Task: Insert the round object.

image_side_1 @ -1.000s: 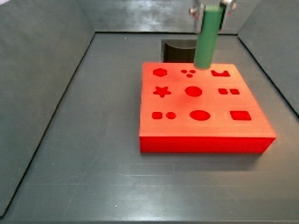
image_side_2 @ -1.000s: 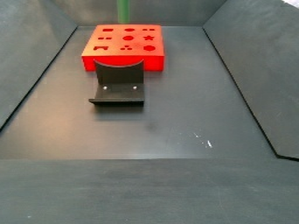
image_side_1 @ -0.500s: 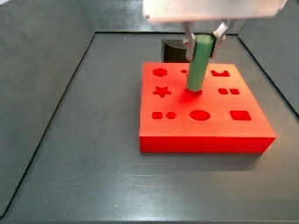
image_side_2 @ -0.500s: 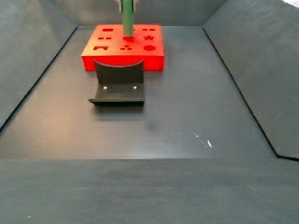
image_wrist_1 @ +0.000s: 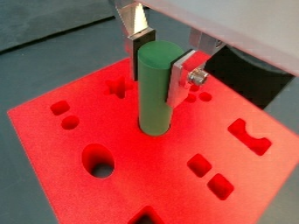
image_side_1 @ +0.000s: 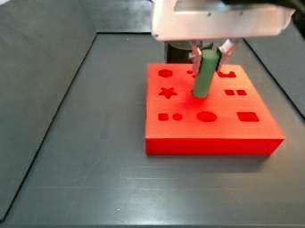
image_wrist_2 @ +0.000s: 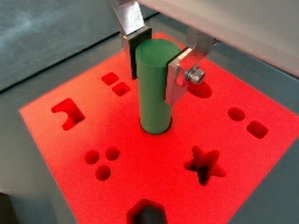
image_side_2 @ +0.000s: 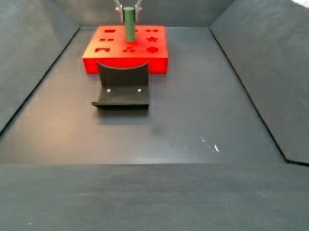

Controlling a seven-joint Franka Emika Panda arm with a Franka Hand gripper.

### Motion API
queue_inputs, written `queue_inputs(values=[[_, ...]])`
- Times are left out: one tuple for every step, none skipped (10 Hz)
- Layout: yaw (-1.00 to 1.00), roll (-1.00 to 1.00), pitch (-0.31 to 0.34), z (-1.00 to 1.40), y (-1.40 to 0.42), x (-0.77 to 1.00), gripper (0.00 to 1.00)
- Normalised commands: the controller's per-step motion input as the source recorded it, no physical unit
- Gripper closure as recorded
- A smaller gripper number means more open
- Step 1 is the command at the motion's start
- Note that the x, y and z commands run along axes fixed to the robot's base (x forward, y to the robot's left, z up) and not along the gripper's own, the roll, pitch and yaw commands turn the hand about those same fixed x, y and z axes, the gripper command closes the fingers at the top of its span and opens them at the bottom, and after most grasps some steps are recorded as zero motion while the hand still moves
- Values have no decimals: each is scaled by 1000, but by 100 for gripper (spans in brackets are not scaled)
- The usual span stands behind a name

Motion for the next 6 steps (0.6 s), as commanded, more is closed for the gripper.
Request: queue_inputs(values=[[0, 30, 131, -474, -54, 0, 100], [-60, 0, 257, -711, 0, 171, 100], [-69, -40, 177, -834, 0, 97, 100], [-57, -50, 180, -809, 0, 74, 100], [-54, -56, 197, -717, 0, 3, 100], [0, 0, 90, -200, 0, 0, 100]])
